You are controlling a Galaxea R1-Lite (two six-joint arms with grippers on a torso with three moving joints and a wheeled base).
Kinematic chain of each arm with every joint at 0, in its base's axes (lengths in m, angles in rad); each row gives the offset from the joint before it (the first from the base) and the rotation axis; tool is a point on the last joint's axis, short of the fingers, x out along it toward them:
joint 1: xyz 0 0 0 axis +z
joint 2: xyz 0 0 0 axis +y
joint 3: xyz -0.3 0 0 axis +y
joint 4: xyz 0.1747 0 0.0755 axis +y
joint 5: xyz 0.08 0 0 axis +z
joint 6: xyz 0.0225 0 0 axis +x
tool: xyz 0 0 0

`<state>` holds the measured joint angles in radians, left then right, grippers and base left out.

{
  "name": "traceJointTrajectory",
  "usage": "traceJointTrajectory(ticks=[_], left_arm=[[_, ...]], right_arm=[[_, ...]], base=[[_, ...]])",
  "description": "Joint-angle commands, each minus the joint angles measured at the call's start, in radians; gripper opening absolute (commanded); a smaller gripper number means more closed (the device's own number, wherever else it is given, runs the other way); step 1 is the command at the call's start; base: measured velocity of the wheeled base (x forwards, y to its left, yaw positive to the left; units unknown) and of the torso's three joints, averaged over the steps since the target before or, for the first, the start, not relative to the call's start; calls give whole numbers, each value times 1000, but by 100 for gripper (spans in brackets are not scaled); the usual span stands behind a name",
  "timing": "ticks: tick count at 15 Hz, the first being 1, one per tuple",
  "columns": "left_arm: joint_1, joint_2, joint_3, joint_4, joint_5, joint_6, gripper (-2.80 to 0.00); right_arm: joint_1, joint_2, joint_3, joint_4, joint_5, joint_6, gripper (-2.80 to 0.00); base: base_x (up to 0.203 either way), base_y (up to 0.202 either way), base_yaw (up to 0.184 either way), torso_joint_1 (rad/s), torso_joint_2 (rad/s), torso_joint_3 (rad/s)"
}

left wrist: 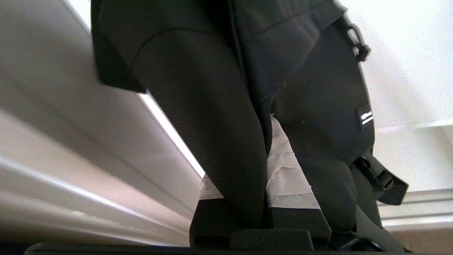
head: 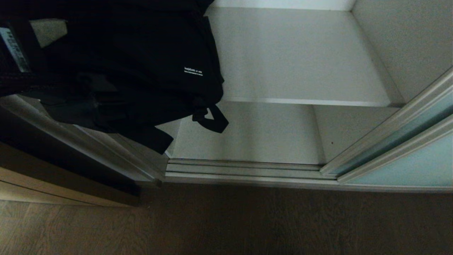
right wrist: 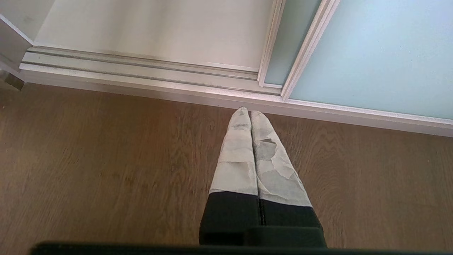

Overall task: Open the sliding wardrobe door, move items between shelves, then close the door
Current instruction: Place the bag on the lower shelf

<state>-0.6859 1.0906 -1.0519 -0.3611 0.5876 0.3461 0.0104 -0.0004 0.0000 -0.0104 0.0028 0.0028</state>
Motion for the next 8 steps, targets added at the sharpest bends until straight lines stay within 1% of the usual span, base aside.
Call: traceJointTrajectory(ticks=[1, 3, 4, 6, 8], left_arm=[[8, -27, -30, 1, -2, -4, -280], [13, -3, -64, 12, 13, -4, -280], [34, 3, -63, 11, 22, 1, -280], [70, -4, -33, 9, 27, 6, -280], [131, -27, 16, 0, 25, 11, -280]], right_arm=[[0, -3, 0, 0, 0, 0, -280], [0, -3, 1, 0, 0, 0, -280], [0, -3, 0, 0, 0, 0, -280], [0, -3, 1, 0, 0, 0, -280], [0, -3, 0, 0, 0, -1, -280]], base=[[0, 0, 0, 0, 0, 0], [0, 0, 0, 0, 0, 0], [0, 0, 0, 0, 0, 0], [0, 0, 0, 0, 0, 0], [0, 0, 0, 0, 0, 0]])
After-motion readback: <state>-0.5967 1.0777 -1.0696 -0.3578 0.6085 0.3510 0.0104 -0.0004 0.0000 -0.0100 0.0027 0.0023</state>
